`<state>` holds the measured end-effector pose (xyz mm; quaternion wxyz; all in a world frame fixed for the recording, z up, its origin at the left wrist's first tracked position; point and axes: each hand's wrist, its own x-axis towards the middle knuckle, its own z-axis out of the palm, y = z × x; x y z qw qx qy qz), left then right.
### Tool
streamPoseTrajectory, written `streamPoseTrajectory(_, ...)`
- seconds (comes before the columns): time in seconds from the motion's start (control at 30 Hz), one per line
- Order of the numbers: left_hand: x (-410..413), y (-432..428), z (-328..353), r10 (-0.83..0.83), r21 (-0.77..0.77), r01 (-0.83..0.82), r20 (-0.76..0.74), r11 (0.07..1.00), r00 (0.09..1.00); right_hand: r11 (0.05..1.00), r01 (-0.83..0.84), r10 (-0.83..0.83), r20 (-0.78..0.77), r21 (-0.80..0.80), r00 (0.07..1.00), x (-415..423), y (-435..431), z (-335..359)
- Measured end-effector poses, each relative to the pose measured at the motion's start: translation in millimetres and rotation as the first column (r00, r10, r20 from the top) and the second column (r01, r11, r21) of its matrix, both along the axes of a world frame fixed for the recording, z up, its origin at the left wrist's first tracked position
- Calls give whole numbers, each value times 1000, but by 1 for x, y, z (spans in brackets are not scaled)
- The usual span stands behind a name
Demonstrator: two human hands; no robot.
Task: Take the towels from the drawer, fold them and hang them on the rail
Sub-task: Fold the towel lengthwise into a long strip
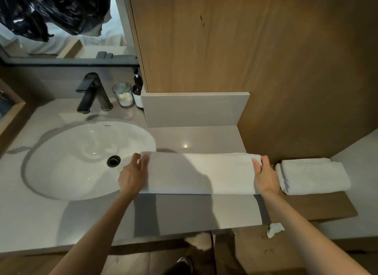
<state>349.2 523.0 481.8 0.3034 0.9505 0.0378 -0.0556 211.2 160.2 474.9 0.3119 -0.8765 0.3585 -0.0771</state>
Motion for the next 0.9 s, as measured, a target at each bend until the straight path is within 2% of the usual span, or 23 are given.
streamPoseTrajectory(0.17,0,-6,1,150,-40,-152,-49,988,988,997,75,-77,-81,-29,994,7,-3,-1)
streamPoseTrajectory(0.27,-5,-9,2,149,-54,-145,87,988,985,992,115,-115,16,46,993,9,-2,0)
streamPoseTrajectory(0.33,-8,-17,2,3,61,-22,288,998,957,979,134,-152,112,152,982,10,3,3)
streamPoseTrajectory(0.4,-17,-36,5,-246,169,191,424,967,871,968,128,-169,183,217,968,11,7,2)
streamPoseTrajectory(0.43,-22,-47,6,-379,205,321,415,925,827,969,119,-163,199,217,966,10,9,2)
streamPoseTrajectory(0.5,-34,-70,5,-593,243,543,266,804,760,983,100,-130,193,154,973,9,10,1)
streamPoseTrajectory(0.53,-39,-79,2,-656,273,603,186,750,732,990,85,-105,178,112,978,9,11,2)
streamPoseTrajectory(0.6,-42,-89,-10,-689,348,626,86,698,720,998,46,-53,140,47,989,10,11,6)
streamPoseTrajectory(0.9,-36,-80,-17,-594,391,535,39,749,804,999,42,-42,16,-10,999,18,7,11)
